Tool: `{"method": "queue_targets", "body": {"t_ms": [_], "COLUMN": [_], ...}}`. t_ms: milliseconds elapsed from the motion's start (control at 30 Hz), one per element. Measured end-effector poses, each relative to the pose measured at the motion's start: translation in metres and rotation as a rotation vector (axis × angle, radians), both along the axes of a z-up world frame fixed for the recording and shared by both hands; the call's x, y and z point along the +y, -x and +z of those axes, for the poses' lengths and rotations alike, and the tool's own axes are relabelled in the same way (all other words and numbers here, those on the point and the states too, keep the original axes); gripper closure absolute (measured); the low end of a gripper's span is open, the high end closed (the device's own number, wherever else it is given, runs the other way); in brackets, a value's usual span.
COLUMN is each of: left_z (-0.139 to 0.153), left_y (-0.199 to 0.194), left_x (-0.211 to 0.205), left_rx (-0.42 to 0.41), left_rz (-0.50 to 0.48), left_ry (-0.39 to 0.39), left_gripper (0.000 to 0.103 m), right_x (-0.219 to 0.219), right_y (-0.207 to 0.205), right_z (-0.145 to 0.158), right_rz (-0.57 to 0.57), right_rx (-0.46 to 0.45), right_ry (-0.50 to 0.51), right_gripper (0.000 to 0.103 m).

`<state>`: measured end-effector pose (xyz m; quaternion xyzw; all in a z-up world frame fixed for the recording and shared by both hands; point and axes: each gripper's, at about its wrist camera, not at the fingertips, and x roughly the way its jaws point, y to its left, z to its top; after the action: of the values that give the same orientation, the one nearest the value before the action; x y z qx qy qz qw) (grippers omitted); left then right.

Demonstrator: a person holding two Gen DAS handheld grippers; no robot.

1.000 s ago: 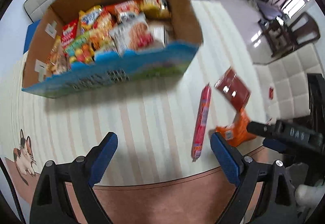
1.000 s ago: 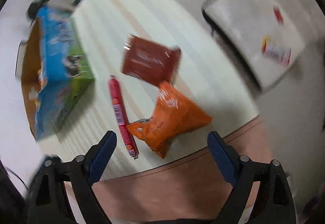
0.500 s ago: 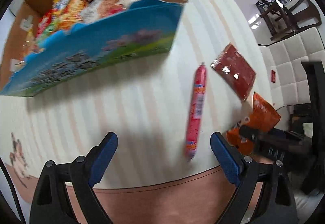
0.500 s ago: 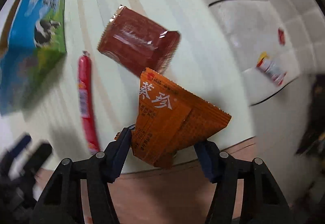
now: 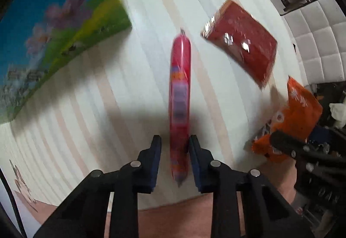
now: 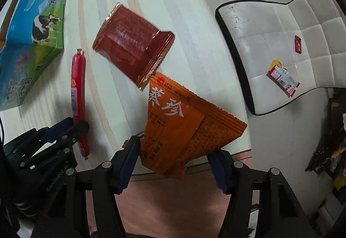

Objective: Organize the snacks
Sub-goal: 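Grasp the pink sausage with the left tool while the right tool grasps the orange packet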

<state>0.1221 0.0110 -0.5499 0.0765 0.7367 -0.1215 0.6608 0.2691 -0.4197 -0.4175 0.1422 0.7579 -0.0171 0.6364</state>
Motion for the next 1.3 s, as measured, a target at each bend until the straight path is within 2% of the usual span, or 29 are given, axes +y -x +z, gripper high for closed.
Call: {"method": "queue_targets", "body": {"t_ms": [300,433,567,633,733,833,900,1000,1067,1100,1133,1200,1300], "left_z": [-0.007,-0.007,0.018,0.033,0.046,0.039,0.029,0.019,0.014,0.013,0.012,0.015,0.012], "left_y": [0.083,0.098,0.086,0.062,0.031,0.002,-0.009,-0.021,-0.024,-0.023,-0.022,-0.018,-0.001], "left_x": [0.055,0.068,0.071,0.071,0.052,0.029,0.017,-0.001,-0.005,-0.005,-0.006,-0.011,-0.013], "left_rx": [0.093,0.113,0.082,0.049,0.006,0.001,0.021,0.005,-0.010,-0.019,-0.017,-0.020,-0.017], "left_rz": [0.051,0.083,0.137,0.145,0.141,0.114,0.091,0.044,0.027,0.021,0.020,0.009,-0.005], "left_ry": [-0.026,-0.025,0.032,0.071,0.087,0.060,0.047,-0.002,-0.013,-0.010,-0.009,-0.008,-0.019], "left_gripper": [0.079,0.079,0.078,0.067,0.063,0.063,0.063,0.063,0.066,0.077,0.081,0.086,0.087], "right_x": [0.032,0.038,0.027,0.018,0.010,0.001,-0.003,-0.005,-0.007,-0.008,-0.009,-0.013,-0.014], "right_y": [0.029,0.034,0.030,0.028,0.026,0.025,0.024,0.025,0.025,0.026,0.026,0.026,0.025], "right_z": [-0.006,-0.005,-0.005,-0.005,-0.006,-0.007,-0.009,-0.010,-0.012,-0.012,-0.012,-0.014,-0.013], "right_rz": [0.171,0.195,0.116,0.062,0.009,-0.048,-0.075,-0.100,-0.104,-0.108,-0.112,-0.114,-0.128], "right_rx": [0.039,0.045,0.053,0.048,0.040,0.039,0.039,0.035,0.042,0.044,0.042,0.036,0.035], "right_ry": [-0.050,-0.050,-0.080,-0.103,-0.111,-0.119,-0.128,-0.126,-0.113,-0.112,-0.112,-0.102,-0.120], "right_gripper": [0.039,0.038,0.036,0.032,0.032,0.032,0.032,0.032,0.032,0.032,0.032,0.032,0.036]}}
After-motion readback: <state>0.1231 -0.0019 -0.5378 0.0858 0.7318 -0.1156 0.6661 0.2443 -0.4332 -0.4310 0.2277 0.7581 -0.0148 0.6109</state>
